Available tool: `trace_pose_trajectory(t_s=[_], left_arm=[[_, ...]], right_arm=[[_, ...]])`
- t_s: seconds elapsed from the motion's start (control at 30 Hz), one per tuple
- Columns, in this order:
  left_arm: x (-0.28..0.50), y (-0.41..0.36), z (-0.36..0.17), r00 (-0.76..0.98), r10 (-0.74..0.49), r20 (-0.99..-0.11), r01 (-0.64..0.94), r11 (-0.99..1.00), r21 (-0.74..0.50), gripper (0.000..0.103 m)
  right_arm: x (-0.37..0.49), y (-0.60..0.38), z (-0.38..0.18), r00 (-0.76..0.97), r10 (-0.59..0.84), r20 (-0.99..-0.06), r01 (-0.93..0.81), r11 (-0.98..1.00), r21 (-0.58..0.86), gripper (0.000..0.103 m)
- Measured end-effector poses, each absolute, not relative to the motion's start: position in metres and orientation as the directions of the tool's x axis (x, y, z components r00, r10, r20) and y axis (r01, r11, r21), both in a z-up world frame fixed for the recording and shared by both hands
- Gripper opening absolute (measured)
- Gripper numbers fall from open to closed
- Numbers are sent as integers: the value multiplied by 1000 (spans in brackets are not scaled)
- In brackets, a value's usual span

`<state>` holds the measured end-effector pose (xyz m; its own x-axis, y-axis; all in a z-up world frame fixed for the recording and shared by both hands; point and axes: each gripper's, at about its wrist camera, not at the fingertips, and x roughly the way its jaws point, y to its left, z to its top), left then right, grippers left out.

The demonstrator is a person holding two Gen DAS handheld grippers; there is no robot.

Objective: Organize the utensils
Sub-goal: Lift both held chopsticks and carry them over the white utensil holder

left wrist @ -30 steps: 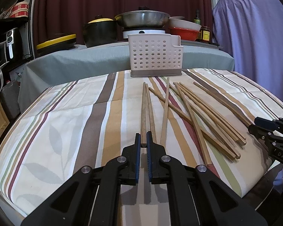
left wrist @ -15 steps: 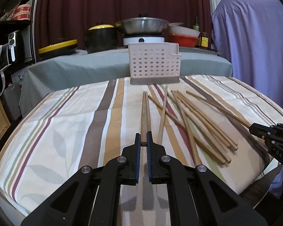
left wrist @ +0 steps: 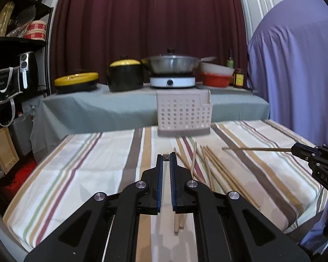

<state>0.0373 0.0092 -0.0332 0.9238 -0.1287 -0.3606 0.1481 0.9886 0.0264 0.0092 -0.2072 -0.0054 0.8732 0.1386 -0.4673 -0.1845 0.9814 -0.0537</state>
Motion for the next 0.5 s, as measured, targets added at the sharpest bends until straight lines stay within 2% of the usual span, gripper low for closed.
trace_pose_trajectory(t_s=[0.5], left_arm=[[69, 16, 19, 955, -127, -267, 131, 991, -3, 7]], right_arm=[[52, -220, 46, 919, 169, -355, -187, 982, -17, 6]])
